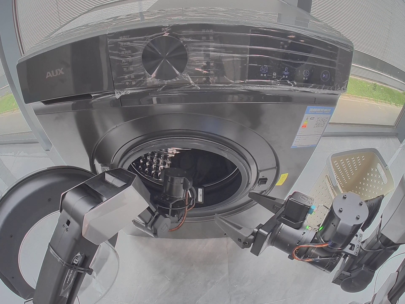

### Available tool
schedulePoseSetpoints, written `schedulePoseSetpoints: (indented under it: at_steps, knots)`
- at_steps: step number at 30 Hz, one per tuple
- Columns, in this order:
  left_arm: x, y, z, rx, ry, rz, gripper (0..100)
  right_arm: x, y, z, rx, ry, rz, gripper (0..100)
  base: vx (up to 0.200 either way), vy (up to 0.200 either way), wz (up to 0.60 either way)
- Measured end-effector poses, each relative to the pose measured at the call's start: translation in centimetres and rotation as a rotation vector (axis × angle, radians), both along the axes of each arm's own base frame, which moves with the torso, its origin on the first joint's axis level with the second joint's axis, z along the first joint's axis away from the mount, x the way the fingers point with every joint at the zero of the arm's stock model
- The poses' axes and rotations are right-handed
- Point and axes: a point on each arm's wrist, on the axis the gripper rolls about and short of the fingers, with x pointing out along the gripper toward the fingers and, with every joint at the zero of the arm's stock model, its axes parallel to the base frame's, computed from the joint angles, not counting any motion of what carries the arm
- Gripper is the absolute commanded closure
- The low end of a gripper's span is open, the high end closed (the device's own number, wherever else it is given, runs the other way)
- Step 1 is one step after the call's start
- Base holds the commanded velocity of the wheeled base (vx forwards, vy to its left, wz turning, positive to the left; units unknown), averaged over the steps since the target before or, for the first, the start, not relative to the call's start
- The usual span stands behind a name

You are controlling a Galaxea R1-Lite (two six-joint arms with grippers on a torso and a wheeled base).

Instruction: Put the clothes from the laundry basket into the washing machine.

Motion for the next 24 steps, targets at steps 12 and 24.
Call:
schedulePoseSetpoints:
  at_steps: [12,24]
  knots:
    - [3.6,1.1,1.7,-0.072,-0.132,0.074,100,-0.1,0.0,0.1,0.000,-0.004,0.004,0,0.000,0.000,0.00]
    - [4.2,1.5,0.8,-0.097,-0.122,0.095,0,0.0,0.0,0.1,-0.001,-0.006,0.001,0,0.000,0.000,0.00]
